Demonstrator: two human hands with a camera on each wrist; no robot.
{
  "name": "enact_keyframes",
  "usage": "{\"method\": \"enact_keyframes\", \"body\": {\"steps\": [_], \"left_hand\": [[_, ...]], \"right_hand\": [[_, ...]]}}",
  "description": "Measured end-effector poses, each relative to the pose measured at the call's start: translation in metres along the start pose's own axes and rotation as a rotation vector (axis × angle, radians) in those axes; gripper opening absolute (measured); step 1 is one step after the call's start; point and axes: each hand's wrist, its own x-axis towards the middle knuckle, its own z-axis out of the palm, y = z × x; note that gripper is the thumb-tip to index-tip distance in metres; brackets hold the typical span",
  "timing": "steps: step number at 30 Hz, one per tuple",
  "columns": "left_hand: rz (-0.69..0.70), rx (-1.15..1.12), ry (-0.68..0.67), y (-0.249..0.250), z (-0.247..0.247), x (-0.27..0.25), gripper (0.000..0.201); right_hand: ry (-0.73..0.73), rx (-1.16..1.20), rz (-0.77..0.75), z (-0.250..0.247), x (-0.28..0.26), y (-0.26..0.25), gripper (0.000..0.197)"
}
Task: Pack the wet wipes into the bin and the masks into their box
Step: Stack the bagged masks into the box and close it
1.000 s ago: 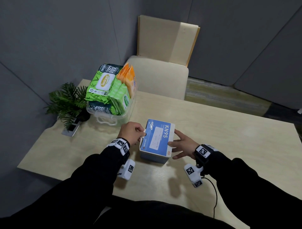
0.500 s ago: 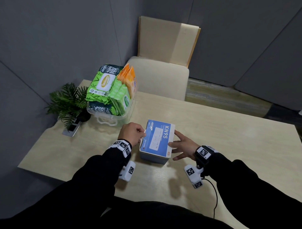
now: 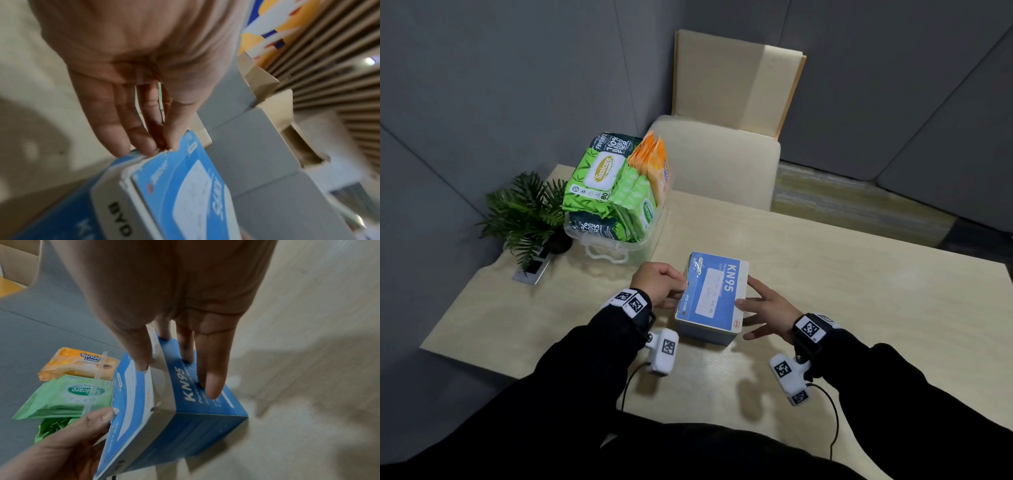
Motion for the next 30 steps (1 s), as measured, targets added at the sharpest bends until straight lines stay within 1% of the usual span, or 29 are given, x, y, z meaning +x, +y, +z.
{"method": "enact_keyframes", "body": {"steps": [1,4,9,11,14,16,18,21,25,30], "left_hand": [[0.001,0.023,0.018,0.003,0.001,0.001,0.012],[0.059,0.1,0.075,0.005,0.003,0.001,0.012],[0.093,0.167,0.077,-0.009,-0.009,-0.001,0.017],[0.072,0.138,0.098,-0.013,-0.019,-0.001,0.015],[0.022,0.072,0.095,-0.019,-0.042,0.001,0.014],[0.045,0.121,0.076,-0.023,-0.062,0.001,0.014],[0.059,0.184,0.077,-0.027,-0.081,-0.001,0.008],[0.024,0.229,0.111,-0.034,-0.109,-0.001,0.01],[-0.053,0.099,0.11,-0.047,-0.144,0.004,0.014],[-0.054,0.115,0.106,-0.05,-0.176,0.011,0.016]], "right_hand": [[0.002,0.004,0.003,0.0,0.0,0.0,0.069],[0.008,0.005,0.007,0.0,0.0,0.001,0.071],[-0.004,0.002,0.017,0.008,0.002,-0.001,0.073],[-0.023,0.002,0.022,0.019,0.004,-0.004,0.071],[-0.064,0.017,0.029,0.04,0.012,-0.012,0.067],[-0.079,0.041,0.038,0.054,0.02,-0.018,0.065],[-0.085,0.063,0.037,0.07,0.029,-0.024,0.061],[-0.064,0.072,0.033,0.097,0.042,-0.036,0.053],[-0.07,0.068,0.048,0.129,0.054,-0.047,0.047],[-0.074,0.113,0.049,0.16,0.062,-0.054,0.044]]}}
